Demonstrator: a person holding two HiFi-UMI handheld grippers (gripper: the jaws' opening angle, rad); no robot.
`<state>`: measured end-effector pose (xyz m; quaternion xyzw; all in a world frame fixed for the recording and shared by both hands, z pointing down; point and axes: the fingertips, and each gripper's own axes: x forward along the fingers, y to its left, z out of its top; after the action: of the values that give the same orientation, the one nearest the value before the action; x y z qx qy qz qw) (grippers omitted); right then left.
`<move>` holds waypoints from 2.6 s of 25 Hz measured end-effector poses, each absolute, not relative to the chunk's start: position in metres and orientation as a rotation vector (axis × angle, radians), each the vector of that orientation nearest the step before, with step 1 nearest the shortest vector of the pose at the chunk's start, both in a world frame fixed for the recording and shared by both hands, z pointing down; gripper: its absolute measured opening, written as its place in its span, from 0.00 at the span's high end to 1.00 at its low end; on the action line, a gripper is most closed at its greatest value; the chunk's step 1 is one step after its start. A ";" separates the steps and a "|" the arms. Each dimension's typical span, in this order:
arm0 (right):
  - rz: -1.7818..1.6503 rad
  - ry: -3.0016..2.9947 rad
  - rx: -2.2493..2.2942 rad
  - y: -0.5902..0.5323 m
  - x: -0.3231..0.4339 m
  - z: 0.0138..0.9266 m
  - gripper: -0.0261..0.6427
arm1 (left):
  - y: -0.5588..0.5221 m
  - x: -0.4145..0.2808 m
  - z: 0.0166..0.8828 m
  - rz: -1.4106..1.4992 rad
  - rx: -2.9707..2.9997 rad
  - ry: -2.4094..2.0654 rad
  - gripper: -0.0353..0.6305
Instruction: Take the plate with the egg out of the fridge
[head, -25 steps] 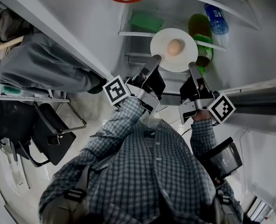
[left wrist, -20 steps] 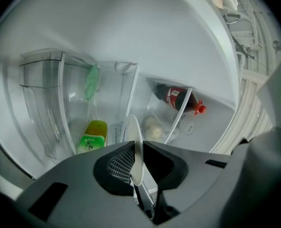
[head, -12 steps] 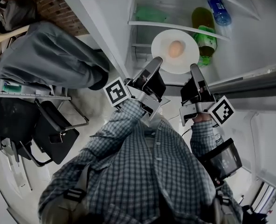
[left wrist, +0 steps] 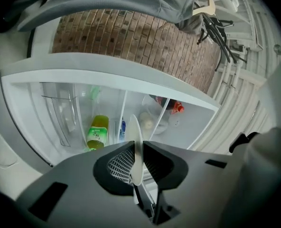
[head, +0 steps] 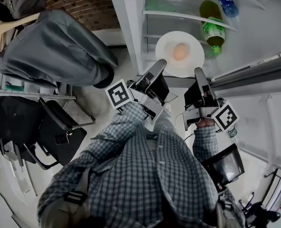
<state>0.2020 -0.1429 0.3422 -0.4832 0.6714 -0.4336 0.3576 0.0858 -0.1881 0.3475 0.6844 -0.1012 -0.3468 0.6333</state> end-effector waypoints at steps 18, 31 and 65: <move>-1.109 1.722 -1.278 -0.092 0.172 0.340 0.89 | -0.141 0.057 0.344 -0.785 1.563 -0.198 0.85; -1.160 1.779 -1.217 -0.042 0.179 0.321 0.89 | -0.078 0.059 0.325 -0.870 1.552 -0.281 0.85; -1.291 1.878 -1.054 0.063 0.159 0.316 0.89 | 0.047 0.035 0.318 -0.994 1.518 -0.451 0.85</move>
<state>0.1589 0.0628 0.3159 -0.3992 0.7111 -0.4888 0.3099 0.0347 0.0475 0.3178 0.6533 -0.1942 -0.4276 0.5938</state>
